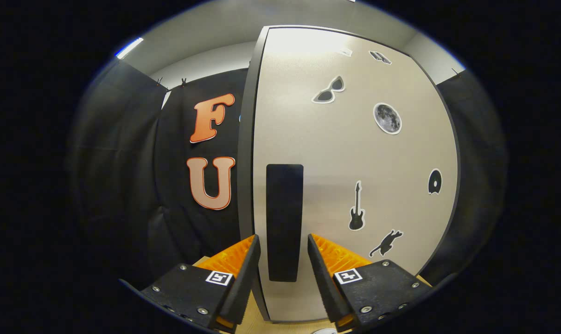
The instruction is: Open the shoe cabinet door, grab the shoes and put them into the shoe cabinet, then close the shoe cabinet door.
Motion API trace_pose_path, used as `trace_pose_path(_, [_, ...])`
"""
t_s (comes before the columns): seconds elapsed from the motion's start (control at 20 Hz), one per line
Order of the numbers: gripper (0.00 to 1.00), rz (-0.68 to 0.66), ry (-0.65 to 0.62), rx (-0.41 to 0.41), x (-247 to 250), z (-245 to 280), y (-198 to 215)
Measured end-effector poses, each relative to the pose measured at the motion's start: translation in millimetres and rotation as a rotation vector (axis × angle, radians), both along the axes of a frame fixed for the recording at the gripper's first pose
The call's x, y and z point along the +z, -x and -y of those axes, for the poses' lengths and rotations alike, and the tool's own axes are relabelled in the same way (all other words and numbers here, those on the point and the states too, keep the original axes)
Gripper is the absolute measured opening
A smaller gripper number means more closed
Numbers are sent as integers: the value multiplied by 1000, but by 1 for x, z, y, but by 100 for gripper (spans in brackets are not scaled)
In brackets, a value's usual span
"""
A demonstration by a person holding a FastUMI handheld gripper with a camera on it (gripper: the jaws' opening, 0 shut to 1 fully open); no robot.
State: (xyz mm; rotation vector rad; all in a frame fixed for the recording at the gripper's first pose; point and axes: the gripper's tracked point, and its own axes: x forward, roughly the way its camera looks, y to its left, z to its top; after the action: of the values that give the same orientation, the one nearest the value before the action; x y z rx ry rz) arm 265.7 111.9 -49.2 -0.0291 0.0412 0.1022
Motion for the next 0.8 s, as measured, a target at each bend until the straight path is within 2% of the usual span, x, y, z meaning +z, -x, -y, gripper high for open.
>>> trace_pose_path(0.05, [60,-5,1,-6,-2,1,-1])
trace_pose_path(0.1, [48,-7,-9,3,-2,-2,0])
trace_pose_path(0.2, [38,-16,-24,-6,-2,-2,0])
trace_pose_path(0.5, [33,-27,-33,4,0,-1,11])
trace_pose_path(0.8, [32,-33,-37,-19,6,5,35])
